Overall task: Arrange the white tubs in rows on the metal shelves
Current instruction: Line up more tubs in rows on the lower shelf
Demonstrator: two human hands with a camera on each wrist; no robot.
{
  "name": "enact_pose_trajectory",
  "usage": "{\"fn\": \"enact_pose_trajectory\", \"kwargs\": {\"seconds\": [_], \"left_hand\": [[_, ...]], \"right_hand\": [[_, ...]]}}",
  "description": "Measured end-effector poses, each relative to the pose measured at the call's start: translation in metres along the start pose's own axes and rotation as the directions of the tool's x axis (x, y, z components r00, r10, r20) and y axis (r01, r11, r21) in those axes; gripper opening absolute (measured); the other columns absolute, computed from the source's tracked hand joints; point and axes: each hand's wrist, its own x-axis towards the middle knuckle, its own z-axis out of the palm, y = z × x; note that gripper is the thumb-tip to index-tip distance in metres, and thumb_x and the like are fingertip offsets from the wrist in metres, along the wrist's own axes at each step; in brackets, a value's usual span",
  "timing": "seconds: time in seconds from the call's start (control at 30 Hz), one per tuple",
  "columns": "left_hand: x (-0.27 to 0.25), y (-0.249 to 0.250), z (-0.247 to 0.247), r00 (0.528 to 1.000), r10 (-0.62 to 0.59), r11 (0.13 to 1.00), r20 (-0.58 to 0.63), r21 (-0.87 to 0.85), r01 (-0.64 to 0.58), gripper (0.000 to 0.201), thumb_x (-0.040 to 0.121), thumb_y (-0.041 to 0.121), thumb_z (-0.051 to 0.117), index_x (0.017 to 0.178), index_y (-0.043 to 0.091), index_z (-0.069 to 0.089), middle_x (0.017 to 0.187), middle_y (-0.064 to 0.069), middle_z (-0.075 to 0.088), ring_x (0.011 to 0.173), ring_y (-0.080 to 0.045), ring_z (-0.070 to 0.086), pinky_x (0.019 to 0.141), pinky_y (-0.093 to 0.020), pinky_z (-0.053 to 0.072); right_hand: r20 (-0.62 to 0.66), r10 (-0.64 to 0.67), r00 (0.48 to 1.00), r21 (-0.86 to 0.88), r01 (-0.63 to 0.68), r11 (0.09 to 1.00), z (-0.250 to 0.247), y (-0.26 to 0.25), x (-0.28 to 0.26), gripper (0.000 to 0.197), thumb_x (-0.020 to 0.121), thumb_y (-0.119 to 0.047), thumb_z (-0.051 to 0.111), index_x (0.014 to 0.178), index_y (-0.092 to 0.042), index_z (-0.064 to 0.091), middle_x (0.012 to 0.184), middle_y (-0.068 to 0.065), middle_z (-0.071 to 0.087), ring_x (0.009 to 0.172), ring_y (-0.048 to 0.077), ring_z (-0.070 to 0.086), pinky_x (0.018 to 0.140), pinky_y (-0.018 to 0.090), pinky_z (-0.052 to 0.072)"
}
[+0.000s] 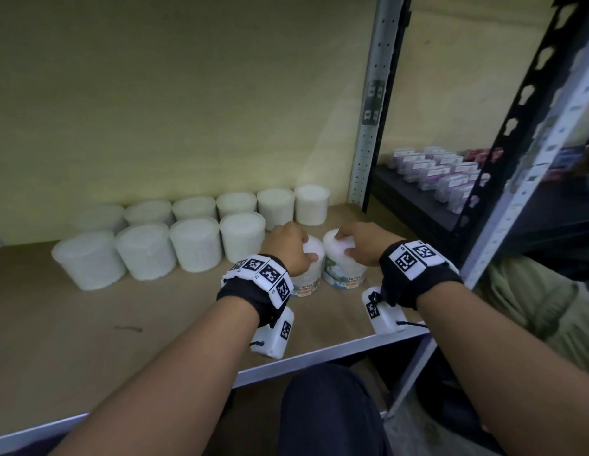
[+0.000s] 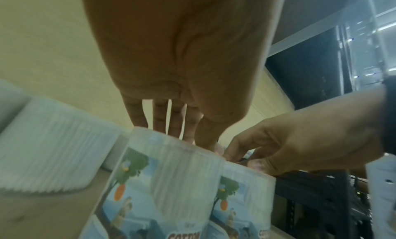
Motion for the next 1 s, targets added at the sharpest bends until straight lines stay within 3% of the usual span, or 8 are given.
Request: {"fn": "enact_pose_trajectory", "kwargs": {"seconds": [0.27, 0.47, 0.83, 1.0], "left_hand": [[-0.051, 0.018, 0.003, 0.998, 0.060, 0.998, 0.023, 0.024, -0.061, 0.052, 0.084, 0.040, 0.064, 0.128, 0.013, 0.056, 0.134, -0.008, 0.051, 0.125, -0.025, 0.046, 0.098, -0.035, 0.041], [-0.079, 0.030, 0.007, 0.996, 0.087, 0.995, 0.012, 0.039, -0.087, 0.050, 0.085, 0.040, 0.062, 0.126, 0.013, 0.056, 0.135, -0.008, 0.047, 0.130, -0.028, 0.040, 0.105, -0.041, 0.036], [-0.089, 0.034, 0.006, 0.998, 0.066, 0.998, 0.016, 0.002, -0.066, 0.048, 0.087, 0.038, 0.060, 0.127, 0.012, 0.055, 0.133, -0.009, 0.045, 0.130, -0.028, 0.038, 0.107, -0.044, 0.035], [-0.082, 0.031, -0.001, 0.996, 0.065, 0.998, 0.052, -0.026, -0.064, 0.050, 0.084, 0.041, 0.063, 0.124, 0.013, 0.056, 0.129, -0.007, 0.051, 0.122, -0.026, 0.048, 0.102, -0.040, 0.042]], "right_hand": [[0.001, 0.010, 1.000, 0.014, -0.010, 1.000, 0.007, 0.010, -0.056, 0.045, 0.094, -0.018, 0.053, 0.138, -0.021, 0.045, 0.144, 0.007, 0.044, 0.131, 0.025, 0.044, 0.107, 0.033, 0.036], [-0.017, -0.012, 1.000, 0.018, 0.012, 1.000, 0.010, 0.015, -0.082, 0.044, 0.094, -0.017, 0.053, 0.138, -0.019, 0.046, 0.146, 0.004, 0.045, 0.135, 0.023, 0.041, 0.110, 0.030, 0.032], [-0.039, 0.001, 0.999, 0.102, 0.003, 0.995, 0.014, 0.016, -0.088, 0.044, 0.093, -0.014, 0.051, 0.137, -0.019, 0.048, 0.146, 0.004, 0.044, 0.135, 0.023, 0.041, 0.111, 0.030, 0.032], [-0.008, 0.013, 1.000, 0.119, -0.012, 0.993, 0.008, 0.015, -0.085, 0.044, 0.091, -0.010, 0.050, 0.133, -0.021, 0.050, 0.144, 0.007, 0.044, 0.132, 0.025, 0.043, 0.108, 0.033, 0.037]]}}
